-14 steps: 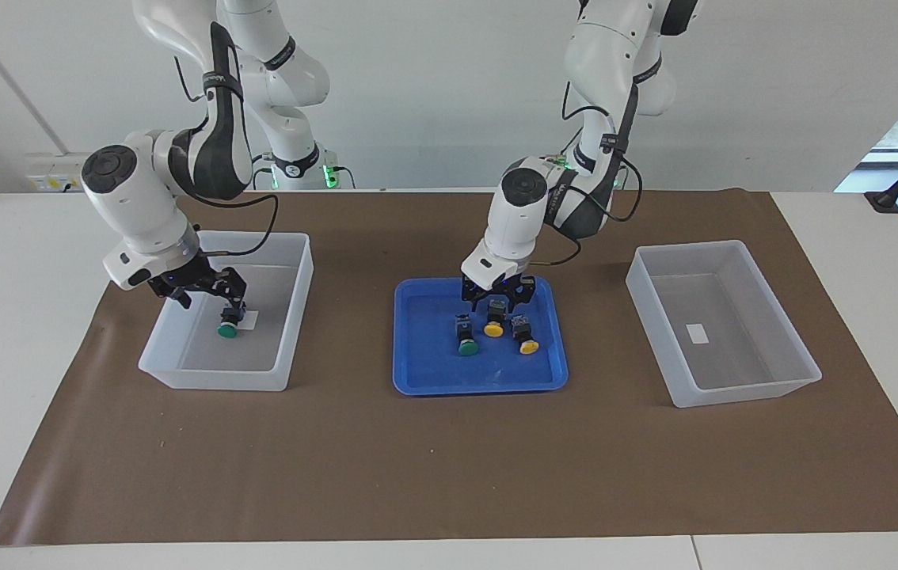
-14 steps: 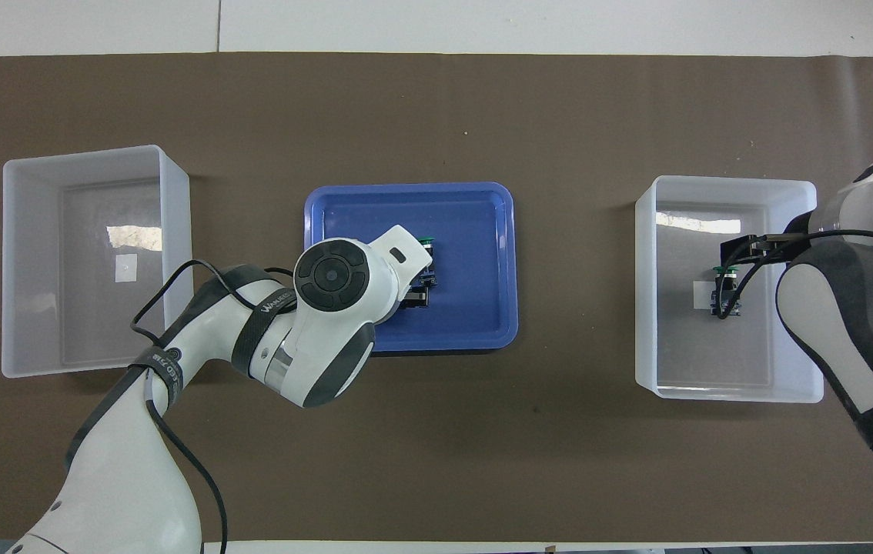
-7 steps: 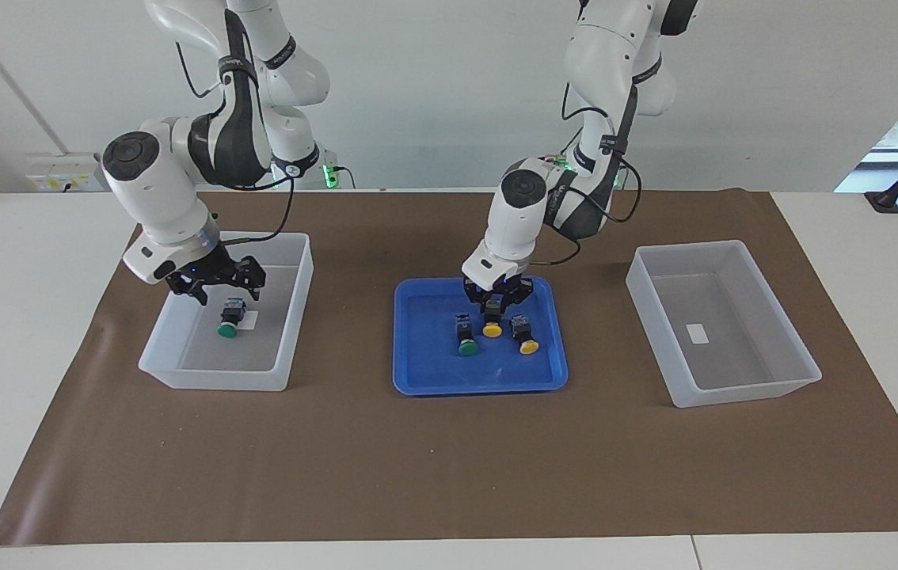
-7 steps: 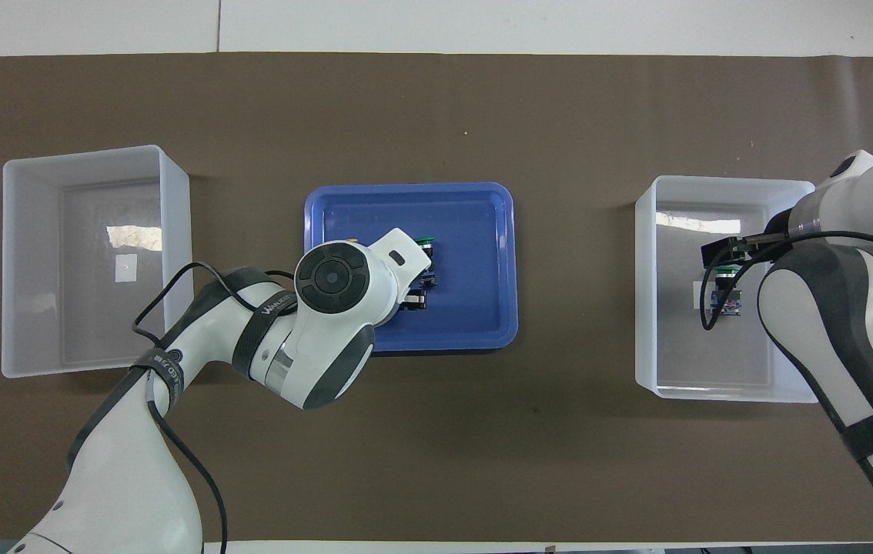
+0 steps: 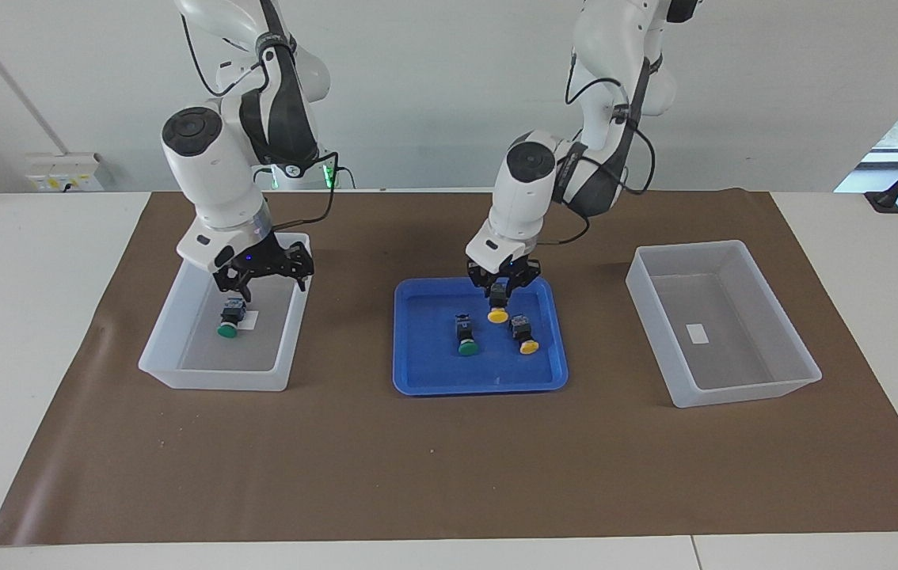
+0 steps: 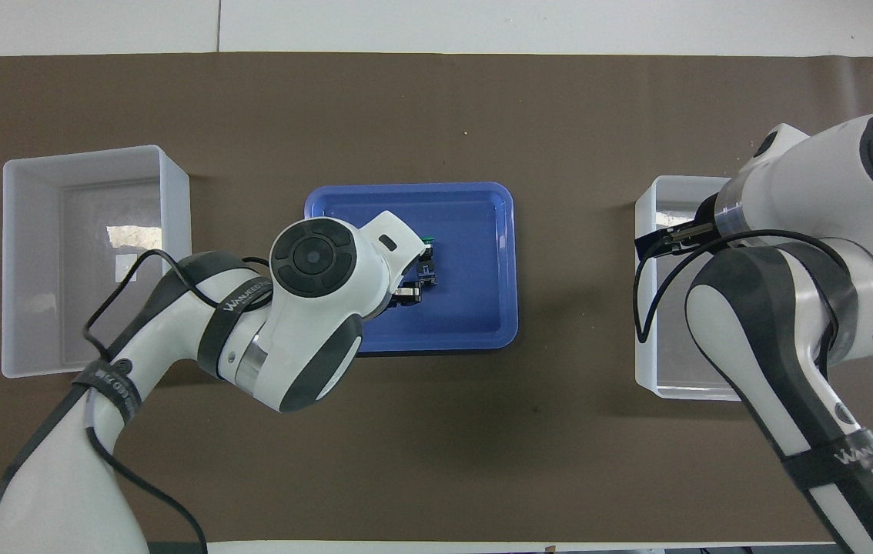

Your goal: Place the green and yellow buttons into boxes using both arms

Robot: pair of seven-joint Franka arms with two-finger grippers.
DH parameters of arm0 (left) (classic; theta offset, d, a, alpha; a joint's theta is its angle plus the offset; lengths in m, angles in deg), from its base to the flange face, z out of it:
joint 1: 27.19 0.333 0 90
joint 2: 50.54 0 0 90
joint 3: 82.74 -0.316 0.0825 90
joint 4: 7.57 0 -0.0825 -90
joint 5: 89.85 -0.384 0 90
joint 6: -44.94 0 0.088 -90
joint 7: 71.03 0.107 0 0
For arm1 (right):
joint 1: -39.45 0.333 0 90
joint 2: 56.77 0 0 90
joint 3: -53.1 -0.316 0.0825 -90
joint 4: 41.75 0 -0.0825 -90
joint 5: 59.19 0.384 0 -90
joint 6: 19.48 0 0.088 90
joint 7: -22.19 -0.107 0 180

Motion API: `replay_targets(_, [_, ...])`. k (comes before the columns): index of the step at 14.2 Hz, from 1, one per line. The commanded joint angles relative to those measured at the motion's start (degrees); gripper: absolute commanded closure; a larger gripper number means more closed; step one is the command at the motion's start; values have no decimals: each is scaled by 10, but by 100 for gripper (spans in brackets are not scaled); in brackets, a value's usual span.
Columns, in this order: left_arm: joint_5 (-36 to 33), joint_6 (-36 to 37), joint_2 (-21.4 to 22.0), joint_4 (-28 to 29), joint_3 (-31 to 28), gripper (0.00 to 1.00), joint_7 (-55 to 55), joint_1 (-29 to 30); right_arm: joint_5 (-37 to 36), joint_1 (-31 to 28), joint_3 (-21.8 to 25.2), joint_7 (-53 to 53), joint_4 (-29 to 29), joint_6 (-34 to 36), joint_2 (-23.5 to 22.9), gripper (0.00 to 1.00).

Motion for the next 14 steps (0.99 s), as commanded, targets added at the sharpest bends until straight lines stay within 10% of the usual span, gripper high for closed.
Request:
replay_targets(1, [23, 119, 67, -50, -6, 100, 28, 74, 43, 24, -3, -44, 22, 4, -15, 0])
replay_targets(7, [21, 155, 103, -10, -9, 100, 341, 356, 46, 185, -3, -271, 167, -24, -130, 0])
replay_targets(14, [16, -45, 80, 164, -10, 100, 356, 396, -28, 264, -3, -311, 119, -174, -214, 0])
